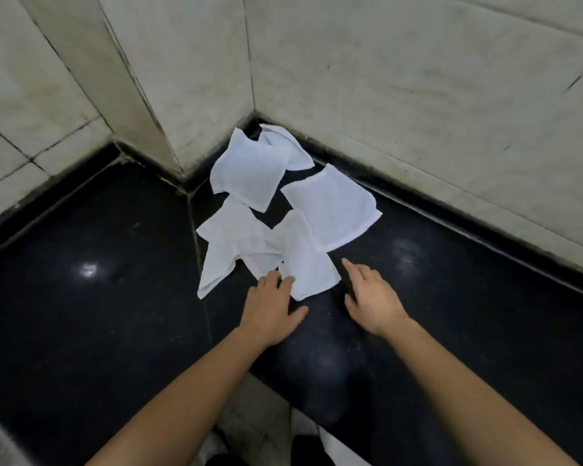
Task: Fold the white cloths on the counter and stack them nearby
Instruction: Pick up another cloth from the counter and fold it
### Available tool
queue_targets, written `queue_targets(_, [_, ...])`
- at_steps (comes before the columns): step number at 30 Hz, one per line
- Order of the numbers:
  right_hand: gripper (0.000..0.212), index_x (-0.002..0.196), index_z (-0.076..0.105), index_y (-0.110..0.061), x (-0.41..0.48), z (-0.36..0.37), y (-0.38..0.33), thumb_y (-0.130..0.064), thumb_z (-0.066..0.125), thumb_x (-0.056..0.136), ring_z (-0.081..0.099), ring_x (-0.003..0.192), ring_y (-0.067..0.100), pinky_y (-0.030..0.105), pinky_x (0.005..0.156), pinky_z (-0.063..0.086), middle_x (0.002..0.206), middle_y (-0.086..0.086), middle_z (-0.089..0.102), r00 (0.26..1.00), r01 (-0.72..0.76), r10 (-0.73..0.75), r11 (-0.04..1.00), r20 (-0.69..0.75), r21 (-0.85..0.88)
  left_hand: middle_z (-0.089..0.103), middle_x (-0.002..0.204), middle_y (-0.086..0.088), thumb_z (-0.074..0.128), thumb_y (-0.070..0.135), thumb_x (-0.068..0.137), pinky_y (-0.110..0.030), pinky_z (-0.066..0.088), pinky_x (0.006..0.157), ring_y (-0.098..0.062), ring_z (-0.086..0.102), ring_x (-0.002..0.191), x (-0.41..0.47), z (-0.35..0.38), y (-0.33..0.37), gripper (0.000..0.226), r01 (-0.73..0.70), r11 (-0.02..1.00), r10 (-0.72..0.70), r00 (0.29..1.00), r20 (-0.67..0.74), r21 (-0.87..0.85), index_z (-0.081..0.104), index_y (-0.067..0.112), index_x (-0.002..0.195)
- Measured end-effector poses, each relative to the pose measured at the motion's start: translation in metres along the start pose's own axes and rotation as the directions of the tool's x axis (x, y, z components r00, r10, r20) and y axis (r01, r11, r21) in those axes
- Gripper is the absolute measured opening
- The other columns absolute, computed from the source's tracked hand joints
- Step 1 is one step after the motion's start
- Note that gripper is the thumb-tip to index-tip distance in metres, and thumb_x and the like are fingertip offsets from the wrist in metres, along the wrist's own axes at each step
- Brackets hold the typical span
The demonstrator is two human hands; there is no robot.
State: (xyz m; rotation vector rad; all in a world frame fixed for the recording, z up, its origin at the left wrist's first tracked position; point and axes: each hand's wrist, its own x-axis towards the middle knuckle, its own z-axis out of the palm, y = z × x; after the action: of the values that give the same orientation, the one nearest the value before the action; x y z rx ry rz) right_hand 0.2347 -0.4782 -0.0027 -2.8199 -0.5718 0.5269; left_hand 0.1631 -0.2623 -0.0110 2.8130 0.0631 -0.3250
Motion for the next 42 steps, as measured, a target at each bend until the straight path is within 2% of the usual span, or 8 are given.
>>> queue_targets(6, [0.06,0.156,0.026,-0.022,0.01,0.037,0.011,-0.028,0.047,0.101,0.034,0.137,0.027,0.042,0.109,0.038,0.159,0.004,0.028,0.989,0.037,-0.019,0.991,0.146,-0.126,0.045,0.128,-0.005,0.052,0.056,0.091,-0.038,0.041,0.09,-0.024,0.043,0.114,0.014,0.043,-0.001,0.054,-0.074,0.995,0.069,0.995,0.07,0.073,0.05,0.025,0.136])
queue_targets(10, [0.026,0.122,0.062,-0.023,0.013,0.041,0.016,-0.034,0.049,0.102,0.05,0.109,0.023,0.037,0.094,0.044,0.118,0.0,0.053,0.995,0.102,-0.098,0.977,0.029,-0.185,0.051,0.117,-0.001,0.048,0.043,0.098,-0.033,0.042,0.085,-0.02,0.046,0.106,0.009,0.05,-0.009,0.03,-0.049,0.997,0.048,0.999,0.015,0.06,0.063,0.021,0.113])
queue_targets(14, [0.017,0.105,0.06,-0.02,0.012,0.032,0.0,-0.03,0.047,0.101,0.052,0.1,0.019,0.035,0.089,0.047,0.109,-0.002,0.051,0.98,0.199,-0.198,0.973,0.018,-0.115,0.056,0.11,-0.003,0.053,0.033,0.098,-0.035,0.047,0.078,-0.021,0.052,0.097,-0.005,0.036,-0.022,0.023,-0.039,0.991,0.026,0.994,-0.106,-0.128,0.064,0.014,0.102])
queue_targets(18, [0.02,0.11,0.052,-0.019,0.02,0.003,-0.037,-0.035,0.048,0.1,0.054,0.093,0.014,0.029,0.074,0.046,0.11,-0.007,0.047,0.973,0.216,-0.203,0.968,-0.109,0.125,0.063,0.095,-0.002,0.061,0.026,0.095,-0.037,0.049,0.07,-0.021,0.057,0.088,-0.009,-0.012,-0.033,0.015,-0.024,0.968,-0.052,0.954,-0.295,-0.249,0.063,0.011,0.094])
queue_targets(22, [0.066,0.138,0.043,-0.027,0.035,-0.024,-0.09,-0.063,0.059,0.085,0.05,0.107,0.006,0.029,0.086,0.045,0.133,-0.011,0.045,0.95,0.309,-0.298,0.939,-0.094,0.149,0.064,0.085,0.003,0.066,0.026,0.091,-0.031,0.045,0.062,-0.017,0.056,0.081,-0.021,-0.065,-0.055,0.01,-0.048,0.969,-0.062,0.903,-0.426,-0.242,0.063,0.017,0.093])
queue_targets(28, [0.031,0.128,0.061,-0.023,0.047,-0.051,-0.179,-0.027,0.047,0.101,0.059,0.113,0.021,0.039,0.086,0.052,0.121,-0.002,0.064,0.898,0.423,-0.41,0.904,-0.158,0.059,0.064,0.076,0.001,0.075,0.018,0.082,-0.033,0.045,0.058,-0.02,0.055,0.073,-0.065,-0.129,-0.11,0.009,-0.037,0.996,-0.009,0.863,-0.505,-0.081,0.068,0.013,0.085])
queue_targets(38, [0.029,0.126,0.064,-0.028,0.049,-0.079,-0.319,-0.025,0.048,0.103,0.059,0.104,0.019,0.037,0.085,0.049,0.116,-0.001,0.06,0.808,0.577,-0.555,0.814,-0.198,0.071,0.062,0.093,0.005,0.066,0.022,0.088,-0.028,0.044,0.067,-0.015,0.052,0.087,-0.149,-0.188,-0.255,0.008,0.228,0.97,-0.239,0.83,-0.504,-0.084,0.069,0.023,0.094])
queue_targets(42, [0.022,0.116,0.07,-0.027,0.056,-0.074,-0.349,-0.023,0.06,0.098,0.061,0.096,0.015,0.033,0.086,0.049,0.106,-0.004,0.06,0.817,0.571,-0.54,0.807,-0.204,0.15,0.06,0.081,0.013,0.065,0.025,0.09,-0.028,0.041,0.06,-0.012,0.055,0.079,-0.177,-0.194,-0.301,0.005,0.264,0.954,-0.3,0.804,-0.514,-0.144,0.067,0.028,0.093])
